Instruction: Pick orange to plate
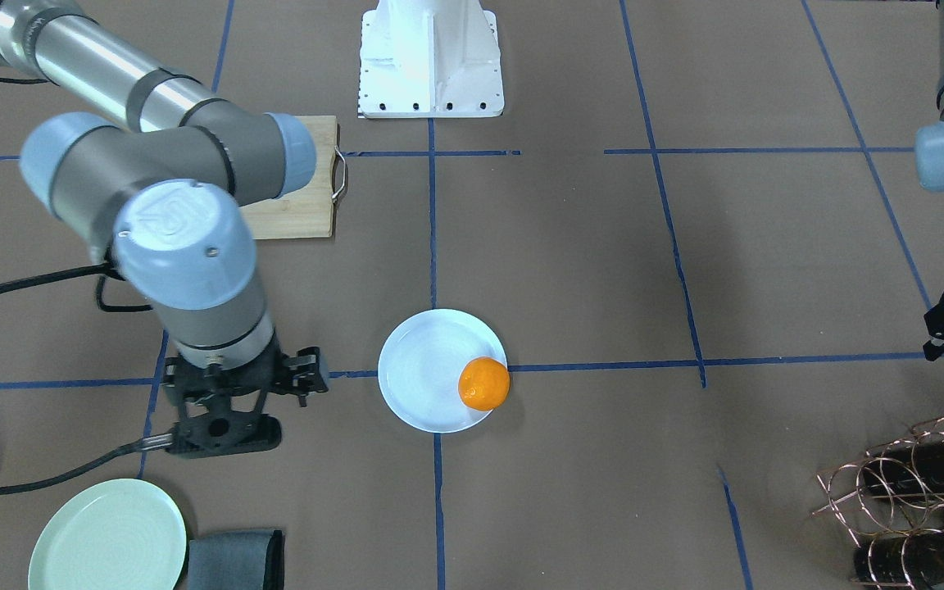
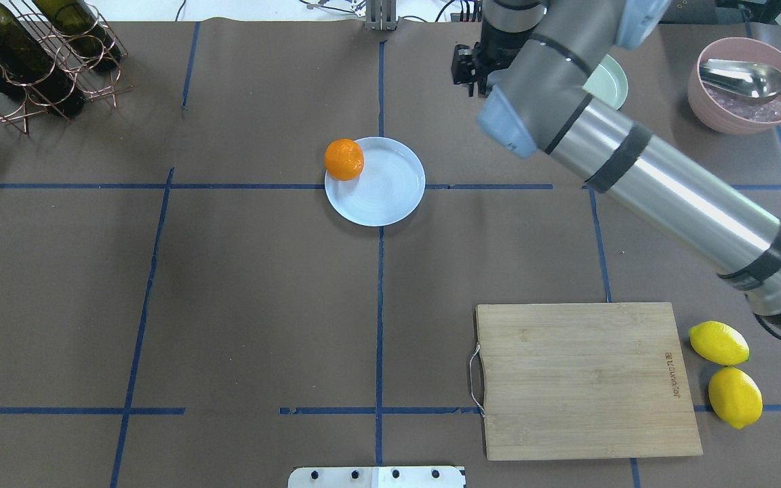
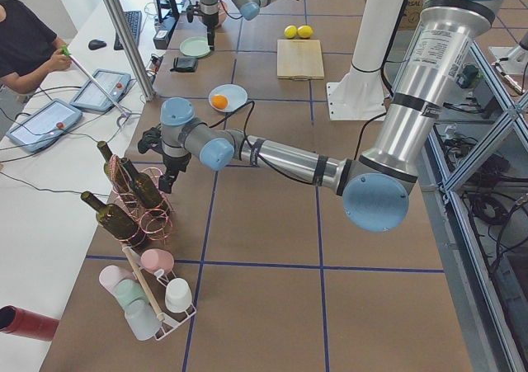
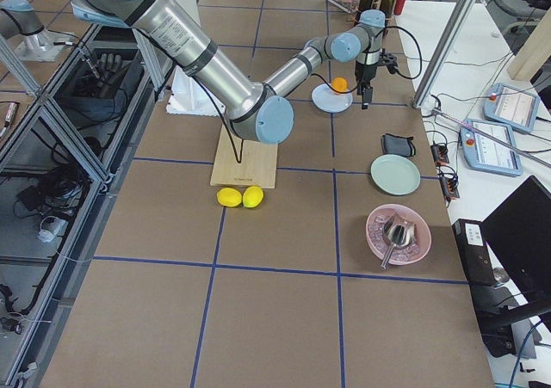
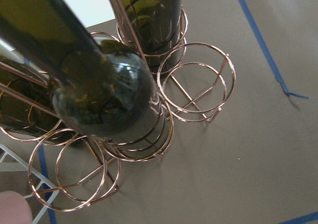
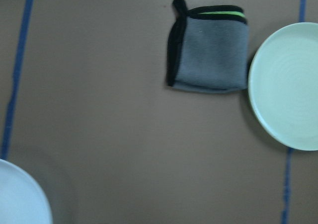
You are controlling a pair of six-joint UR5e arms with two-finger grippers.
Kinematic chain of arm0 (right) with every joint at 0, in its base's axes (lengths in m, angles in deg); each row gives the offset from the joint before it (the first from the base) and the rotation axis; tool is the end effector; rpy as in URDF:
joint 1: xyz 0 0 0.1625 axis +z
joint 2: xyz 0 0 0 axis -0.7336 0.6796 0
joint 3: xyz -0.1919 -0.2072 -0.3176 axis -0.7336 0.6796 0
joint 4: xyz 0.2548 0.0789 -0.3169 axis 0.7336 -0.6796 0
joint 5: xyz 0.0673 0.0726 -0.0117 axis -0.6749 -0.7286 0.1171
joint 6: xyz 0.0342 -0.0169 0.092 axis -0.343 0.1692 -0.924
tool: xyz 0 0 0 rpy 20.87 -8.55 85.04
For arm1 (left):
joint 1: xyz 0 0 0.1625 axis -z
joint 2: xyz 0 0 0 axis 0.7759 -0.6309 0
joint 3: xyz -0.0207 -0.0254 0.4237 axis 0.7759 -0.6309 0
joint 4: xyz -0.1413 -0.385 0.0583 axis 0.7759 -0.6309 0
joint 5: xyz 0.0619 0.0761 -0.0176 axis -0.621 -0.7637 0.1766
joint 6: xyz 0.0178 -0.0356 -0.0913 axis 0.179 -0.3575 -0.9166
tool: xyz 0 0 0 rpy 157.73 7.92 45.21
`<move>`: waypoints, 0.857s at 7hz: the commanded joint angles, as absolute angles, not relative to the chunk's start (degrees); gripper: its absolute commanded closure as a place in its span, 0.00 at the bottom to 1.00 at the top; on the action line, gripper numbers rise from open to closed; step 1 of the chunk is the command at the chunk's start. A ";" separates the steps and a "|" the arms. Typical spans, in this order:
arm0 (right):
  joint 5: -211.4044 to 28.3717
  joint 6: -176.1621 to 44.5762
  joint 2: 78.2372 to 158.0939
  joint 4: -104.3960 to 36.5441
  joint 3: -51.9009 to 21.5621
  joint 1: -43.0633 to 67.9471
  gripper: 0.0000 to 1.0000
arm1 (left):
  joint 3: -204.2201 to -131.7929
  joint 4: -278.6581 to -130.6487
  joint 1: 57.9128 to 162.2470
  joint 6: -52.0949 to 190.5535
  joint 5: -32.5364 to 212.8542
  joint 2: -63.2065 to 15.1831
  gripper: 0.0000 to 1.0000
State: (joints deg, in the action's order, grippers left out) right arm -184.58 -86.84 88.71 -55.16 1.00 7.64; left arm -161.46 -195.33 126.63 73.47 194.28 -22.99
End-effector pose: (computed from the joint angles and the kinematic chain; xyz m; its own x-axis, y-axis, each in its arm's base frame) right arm -0.3703 -0.6808 0.2363 0.7953 -0.1077 0.5966 0.0279 0.9896 0.1414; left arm 0.0857 -0.6429 0.4975 0.7427 0.3212 -0.5876 -0.0795 0.9135 0.3989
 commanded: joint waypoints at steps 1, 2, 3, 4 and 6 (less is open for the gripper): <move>-192.03 -70.28 99.03 -56.50 -4.25 19.11 0.00 | -161.24 -185.80 131.54 89.78 194.40 -22.96 0.00; -195.55 -61.94 102.29 -56.58 -4.44 23.87 0.00 | -161.24 -183.58 133.05 91.33 194.48 -22.53 0.00; -197.76 -54.64 105.98 -56.50 -4.44 28.00 0.00 | -161.32 -182.95 134.28 91.86 194.75 -21.13 0.00; -198.83 -46.91 109.23 -56.50 -4.00 31.79 0.00 | -161.32 -182.86 135.08 92.48 196.92 -19.81 0.00; -204.17 -34.49 117.75 -56.23 -3.48 39.52 0.00 | -161.32 -182.51 137.45 96.52 201.41 -15.25 0.00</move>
State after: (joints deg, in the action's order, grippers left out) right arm -200.98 -41.87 112.84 -56.31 -3.83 34.84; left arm -161.29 -182.83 136.24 94.67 199.22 -17.72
